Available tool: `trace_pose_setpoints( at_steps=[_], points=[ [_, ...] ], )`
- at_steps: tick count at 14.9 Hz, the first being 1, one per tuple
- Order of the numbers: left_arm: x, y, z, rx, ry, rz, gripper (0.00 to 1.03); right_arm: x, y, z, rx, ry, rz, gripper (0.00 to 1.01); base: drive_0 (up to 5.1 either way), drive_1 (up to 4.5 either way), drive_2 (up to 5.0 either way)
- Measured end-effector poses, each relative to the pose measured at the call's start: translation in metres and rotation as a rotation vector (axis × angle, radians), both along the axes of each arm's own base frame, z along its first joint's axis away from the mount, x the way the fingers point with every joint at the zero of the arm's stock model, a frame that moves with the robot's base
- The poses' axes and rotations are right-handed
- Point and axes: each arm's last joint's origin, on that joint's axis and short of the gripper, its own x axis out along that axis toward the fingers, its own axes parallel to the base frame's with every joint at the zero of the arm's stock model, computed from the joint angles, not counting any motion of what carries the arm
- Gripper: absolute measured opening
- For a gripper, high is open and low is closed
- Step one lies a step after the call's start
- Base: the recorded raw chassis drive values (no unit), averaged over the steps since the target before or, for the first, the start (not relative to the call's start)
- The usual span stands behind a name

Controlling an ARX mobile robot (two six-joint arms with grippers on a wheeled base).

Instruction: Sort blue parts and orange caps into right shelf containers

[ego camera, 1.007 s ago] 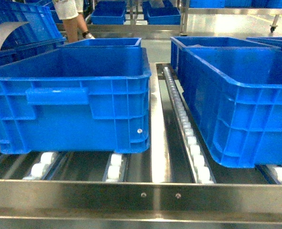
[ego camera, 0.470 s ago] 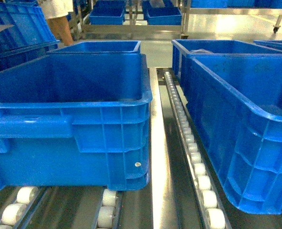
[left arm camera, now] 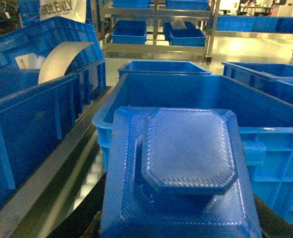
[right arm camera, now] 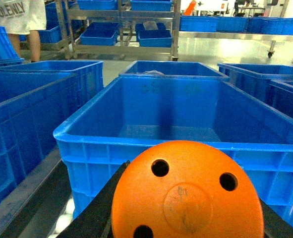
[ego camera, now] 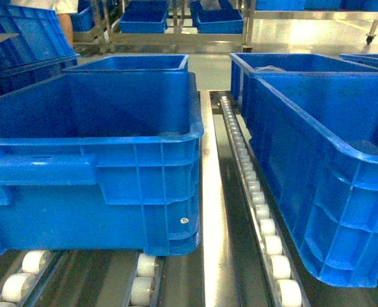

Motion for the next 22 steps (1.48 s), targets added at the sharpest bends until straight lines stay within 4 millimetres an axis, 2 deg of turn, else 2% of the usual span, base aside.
trace_pose_setpoints(
  at_steps=[18, 22],
  points=[
    [0.000, 0.000, 0.000, -0.004, 0.006, 0.004, 0.43, 0.000, 0.000, 0.000, -0.018, -0.001, -0.020, 0.44, 0.0, 0.00, 0.0],
    [0.020, -0.007, 0.007, -0.062, -0.007, -0.018, 0.43, 0.011, 0.003, 0.012, -0.034, -0.045, 0.001, 0.44, 0.0, 0.00, 0.0]
  ],
)
